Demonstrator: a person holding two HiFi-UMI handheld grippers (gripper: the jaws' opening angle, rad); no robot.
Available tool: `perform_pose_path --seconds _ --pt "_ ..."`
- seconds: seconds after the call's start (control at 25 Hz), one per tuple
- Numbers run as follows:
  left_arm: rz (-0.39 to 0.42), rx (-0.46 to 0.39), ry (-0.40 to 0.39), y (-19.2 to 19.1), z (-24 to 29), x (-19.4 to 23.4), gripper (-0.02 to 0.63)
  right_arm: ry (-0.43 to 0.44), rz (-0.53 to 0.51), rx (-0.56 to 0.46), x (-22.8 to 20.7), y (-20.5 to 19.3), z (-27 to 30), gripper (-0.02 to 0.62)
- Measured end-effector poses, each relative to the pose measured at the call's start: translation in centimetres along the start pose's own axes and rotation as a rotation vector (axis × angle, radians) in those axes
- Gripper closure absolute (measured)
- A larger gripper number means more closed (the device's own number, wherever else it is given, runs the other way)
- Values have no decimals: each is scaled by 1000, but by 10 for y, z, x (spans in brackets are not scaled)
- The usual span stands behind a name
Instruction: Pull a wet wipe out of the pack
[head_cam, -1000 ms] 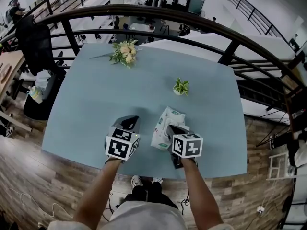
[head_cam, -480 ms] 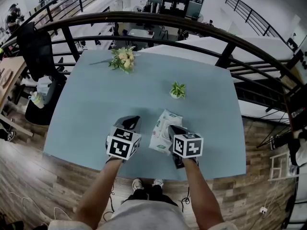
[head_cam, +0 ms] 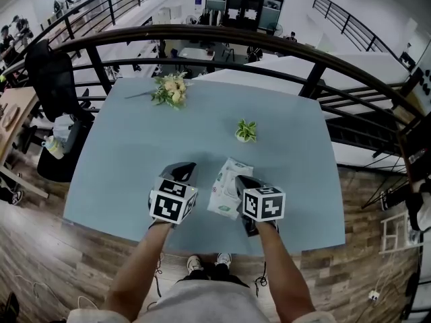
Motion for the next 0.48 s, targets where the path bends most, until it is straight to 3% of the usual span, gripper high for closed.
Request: perform_pose_path --seconds 0.48 --pt "23 -25 -7 18 -2 -10 614 -7 -32 -40 -1 16 -12 591"
Point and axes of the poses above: the fingertips, and each gripper's own axes: z forward along the fingers, x to its left, y out of its top, the point moved 2 cm from there along -z, backward along the fingers, and after that the axes turned 5 degrees about -x, right-handed, at the moved point
